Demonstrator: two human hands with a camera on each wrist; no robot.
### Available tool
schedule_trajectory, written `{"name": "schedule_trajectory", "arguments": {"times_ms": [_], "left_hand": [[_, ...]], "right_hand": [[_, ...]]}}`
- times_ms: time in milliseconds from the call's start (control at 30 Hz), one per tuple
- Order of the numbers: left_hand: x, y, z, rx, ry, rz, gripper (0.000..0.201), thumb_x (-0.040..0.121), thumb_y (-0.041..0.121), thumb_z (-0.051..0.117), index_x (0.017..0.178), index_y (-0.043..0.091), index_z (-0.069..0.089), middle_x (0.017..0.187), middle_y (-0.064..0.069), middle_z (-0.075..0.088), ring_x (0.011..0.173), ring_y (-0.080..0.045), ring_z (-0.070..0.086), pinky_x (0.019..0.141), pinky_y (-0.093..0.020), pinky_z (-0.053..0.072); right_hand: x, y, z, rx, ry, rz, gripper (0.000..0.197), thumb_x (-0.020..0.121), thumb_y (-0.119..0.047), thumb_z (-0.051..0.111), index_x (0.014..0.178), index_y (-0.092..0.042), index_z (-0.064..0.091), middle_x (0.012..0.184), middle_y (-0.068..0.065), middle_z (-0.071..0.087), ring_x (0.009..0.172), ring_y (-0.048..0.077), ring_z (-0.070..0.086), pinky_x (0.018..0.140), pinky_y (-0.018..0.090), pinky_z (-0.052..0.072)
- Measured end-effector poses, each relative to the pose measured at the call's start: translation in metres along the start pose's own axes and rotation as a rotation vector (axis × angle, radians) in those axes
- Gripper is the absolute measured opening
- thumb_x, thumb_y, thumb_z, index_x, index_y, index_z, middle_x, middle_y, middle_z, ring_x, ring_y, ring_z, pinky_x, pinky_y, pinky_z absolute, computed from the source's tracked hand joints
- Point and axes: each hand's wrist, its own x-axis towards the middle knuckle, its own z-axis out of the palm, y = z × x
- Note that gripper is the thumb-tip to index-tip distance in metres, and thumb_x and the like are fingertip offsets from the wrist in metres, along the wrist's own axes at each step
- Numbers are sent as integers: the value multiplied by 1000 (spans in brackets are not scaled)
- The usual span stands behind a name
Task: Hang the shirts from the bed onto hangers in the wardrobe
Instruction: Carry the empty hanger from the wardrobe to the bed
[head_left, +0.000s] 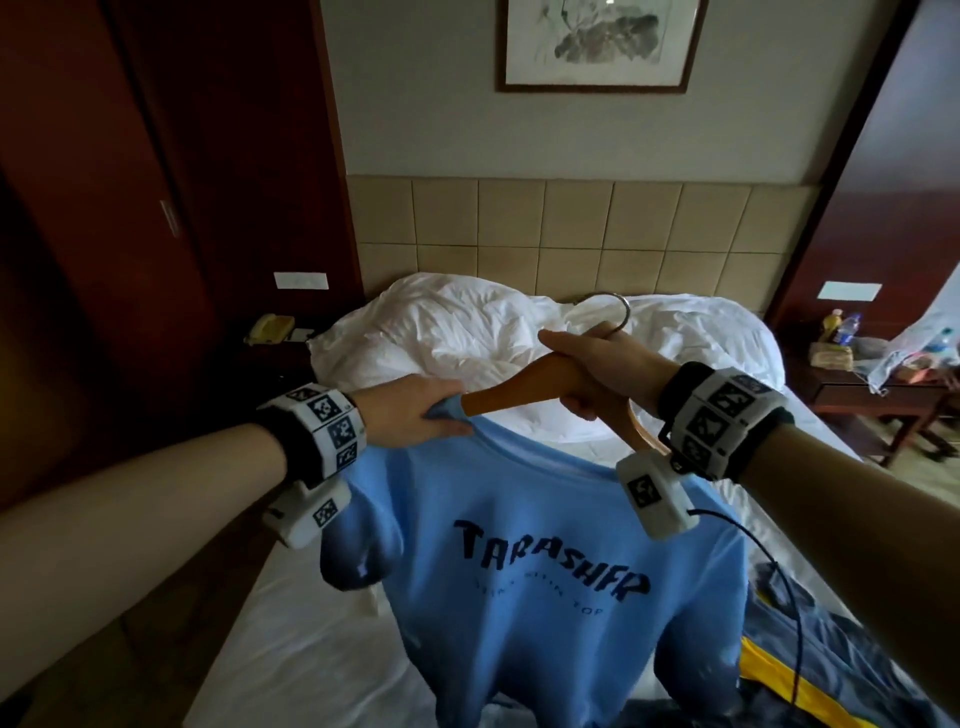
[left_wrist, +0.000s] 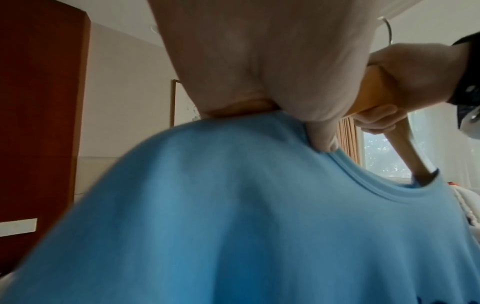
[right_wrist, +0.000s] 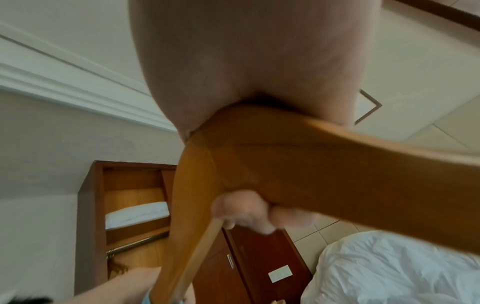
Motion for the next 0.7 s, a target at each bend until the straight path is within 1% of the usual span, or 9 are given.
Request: {"name": "schedule_trajectory", "arguments": {"times_ms": [67,133,233,333,367,467,500,600,700], "left_hand": [[-3,-3,-1,-32,8,8,21,93,37,65,89,20,54,71,10,53,59,4,51,58,-14,38],[-1,-10,-2,-56,23,15,23,88,38,72,91,22,55,75,9,57,63,2,53,61,-15,39],[-9,-25,0,-190,49,-16,43,75,31,85,108,26,58,94,11,67,84,2,63,74,-14,49],[-27,-53,9,-220,99,-128,60,68,26,90,116,31,54,107,18,64,98,4,62,81,-11,48],[-33,-67,14,-217,103,-189,60,69,25,90,117,30,54,108,16,64,99,2,62,84,-13,48],[-41,-103,34,-135,76,-365,51,72,35,86,112,11,65,107,1,70,101,-15,67,92,-35,54],[-40,-110,41,-125,77,-402,51,73,37,84,111,7,67,106,-3,71,100,-19,68,92,-38,54],[-37,-115,58,-113,101,-485,43,79,28,81,112,4,67,107,-9,70,101,-23,66,92,-39,53],[-40,-125,76,-79,119,-557,53,76,35,82,117,8,64,113,-7,69,104,-24,65,93,-38,52]], "right_hand": [[0,2,-3,15,46,3,52,96,-50,52,79,-1,61,64,22,59,52,26,50,52,30,44],[-1,3,-4,25,76,5,49,96,-48,53,80,-2,61,64,22,59,54,27,50,50,29,44],[-1,3,-5,36,101,1,46,96,-46,54,78,-4,59,62,21,58,53,27,50,50,30,42],[-5,3,-13,89,152,10,41,95,-43,57,80,-4,57,59,19,58,48,26,50,49,30,42],[-6,3,-16,91,160,18,41,95,-42,57,81,-4,57,59,19,58,46,25,49,48,29,42],[-7,1,-20,72,179,30,42,96,-40,57,90,1,61,57,18,57,40,23,48,41,24,40],[-6,-1,-20,71,179,29,42,96,-39,57,94,2,62,58,18,57,40,23,48,41,24,40],[0,-7,-19,80,186,7,38,96,-38,58,94,0,59,59,20,56,40,24,48,42,26,40],[6,-12,-19,91,205,-21,36,93,-38,61,91,-1,58,62,21,57,46,26,49,44,28,40]]}}
